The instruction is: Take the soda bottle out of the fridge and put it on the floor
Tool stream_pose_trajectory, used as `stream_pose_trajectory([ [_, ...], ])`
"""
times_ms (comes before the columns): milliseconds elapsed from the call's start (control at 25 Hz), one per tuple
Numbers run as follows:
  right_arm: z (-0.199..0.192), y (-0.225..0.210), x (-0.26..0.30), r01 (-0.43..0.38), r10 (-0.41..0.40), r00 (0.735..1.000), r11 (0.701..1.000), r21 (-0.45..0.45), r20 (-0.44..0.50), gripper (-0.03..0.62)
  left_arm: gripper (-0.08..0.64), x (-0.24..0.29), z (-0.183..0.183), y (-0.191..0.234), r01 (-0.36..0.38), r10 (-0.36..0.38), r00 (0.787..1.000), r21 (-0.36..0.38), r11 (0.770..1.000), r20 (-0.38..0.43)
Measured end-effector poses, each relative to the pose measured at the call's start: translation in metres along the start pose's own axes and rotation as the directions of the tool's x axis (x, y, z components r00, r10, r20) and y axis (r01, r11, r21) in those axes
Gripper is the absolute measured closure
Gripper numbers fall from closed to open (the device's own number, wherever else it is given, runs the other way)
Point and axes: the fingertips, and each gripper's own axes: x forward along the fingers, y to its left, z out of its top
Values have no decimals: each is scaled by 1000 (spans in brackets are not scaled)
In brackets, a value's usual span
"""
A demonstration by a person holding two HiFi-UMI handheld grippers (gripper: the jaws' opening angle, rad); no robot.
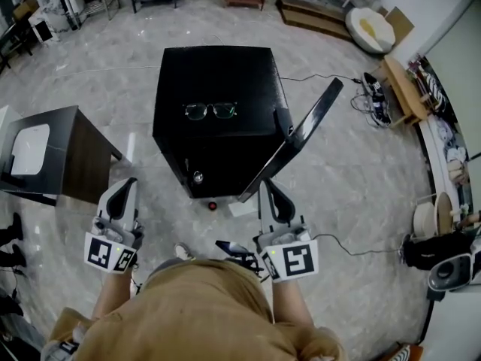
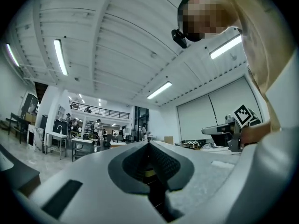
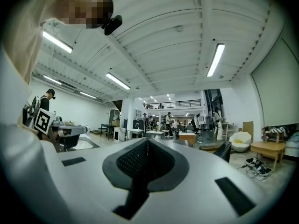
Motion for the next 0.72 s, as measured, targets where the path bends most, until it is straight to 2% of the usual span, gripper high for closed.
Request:
stream_pose_trajectory([
  [240, 17, -3, -9, 11, -13, 998, 999, 36, 66, 590, 558, -9, 7, 13, -45, 45, 999, 3, 999, 6],
  [440, 16, -9, -13, 34, -37, 998, 998, 56, 41, 591, 558, -9, 9, 12, -49, 49, 999, -4, 999, 2],
  [720, 12, 4, -13, 12, -12, 1000, 998, 60, 0, 591, 558, 4, 8, 1, -18, 18, 1000, -21, 1000, 3],
])
